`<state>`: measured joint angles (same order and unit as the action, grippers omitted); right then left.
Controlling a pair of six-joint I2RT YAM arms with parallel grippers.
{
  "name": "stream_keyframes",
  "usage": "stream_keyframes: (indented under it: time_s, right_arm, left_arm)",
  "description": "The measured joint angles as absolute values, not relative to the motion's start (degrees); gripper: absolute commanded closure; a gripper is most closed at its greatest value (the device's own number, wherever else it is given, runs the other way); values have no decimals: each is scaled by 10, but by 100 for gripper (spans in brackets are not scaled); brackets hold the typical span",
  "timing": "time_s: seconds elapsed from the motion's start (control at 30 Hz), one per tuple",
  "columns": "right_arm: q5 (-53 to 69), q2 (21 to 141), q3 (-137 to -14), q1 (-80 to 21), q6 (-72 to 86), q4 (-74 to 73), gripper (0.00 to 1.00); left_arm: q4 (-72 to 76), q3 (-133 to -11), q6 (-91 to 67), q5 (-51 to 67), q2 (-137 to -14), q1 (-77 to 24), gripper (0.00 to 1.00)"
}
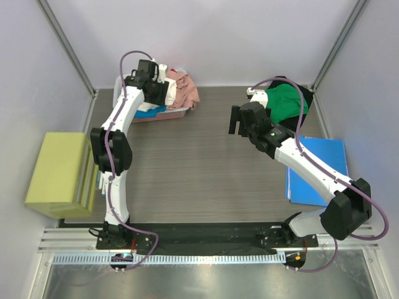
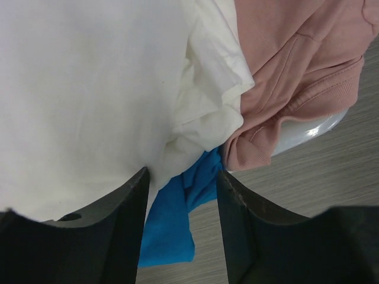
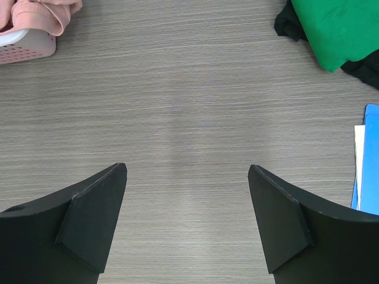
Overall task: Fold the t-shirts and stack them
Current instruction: Grab the tshirt from the pile
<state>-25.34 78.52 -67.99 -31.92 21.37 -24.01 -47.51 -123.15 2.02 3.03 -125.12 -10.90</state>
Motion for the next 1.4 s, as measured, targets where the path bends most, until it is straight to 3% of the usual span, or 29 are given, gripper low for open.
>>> stream_keyframes:
  time_s: [0.1, 0.27, 0.33, 0.47, 0.5, 0.57, 0.7, 0.77, 0.8, 1.03, 1.4]
  right_arm:
    - [-253, 785, -680, -319, 214, -240, 11]
    - [-254, 785, -680, -319, 213, -240, 11]
    - [-254, 785, -680, -319, 213, -240, 11]
    - [-254, 785, -679, -319, 213, -240, 11]
    - [-253, 785, -679, -319, 213, -240, 12]
    - [-253, 785, -679, -319, 213, -240, 13]
    - [-253, 785, -679, -319, 213, -240, 17]
    - [-253, 785, -679, -319, 213, -240, 22]
    - [-253, 785, -679, -319, 213, -240, 24]
    - [-253, 785, -678, -319, 213, -240, 35]
    - [-244, 785, -678, -319, 213, -240, 38]
  left_arm:
    - [-474, -1232, 21, 22, -1255, -117, 57]
    - [-475, -1241, 20, 13, -1262, -110, 41]
    - [-476, -1247, 19, 12, -1264, -109, 27]
    - [-475, -1252, 19, 0, -1264, -109, 23]
    - [-474, -1253, 19, -3, -1264, -110, 25]
    - [-474, -1253, 19, -6, -1264, -110, 37]
    - [-474, -1253, 19, -20, -1268, -109, 77]
    - [-472, -1253, 20, -25, -1272, -109, 89]
    - [-471, -1253, 19, -28, -1275, -108, 100]
    - [-467, -1254, 20, -36, -1287, -107, 100]
    - [-494, -1302, 14, -19, -1285, -105, 100]
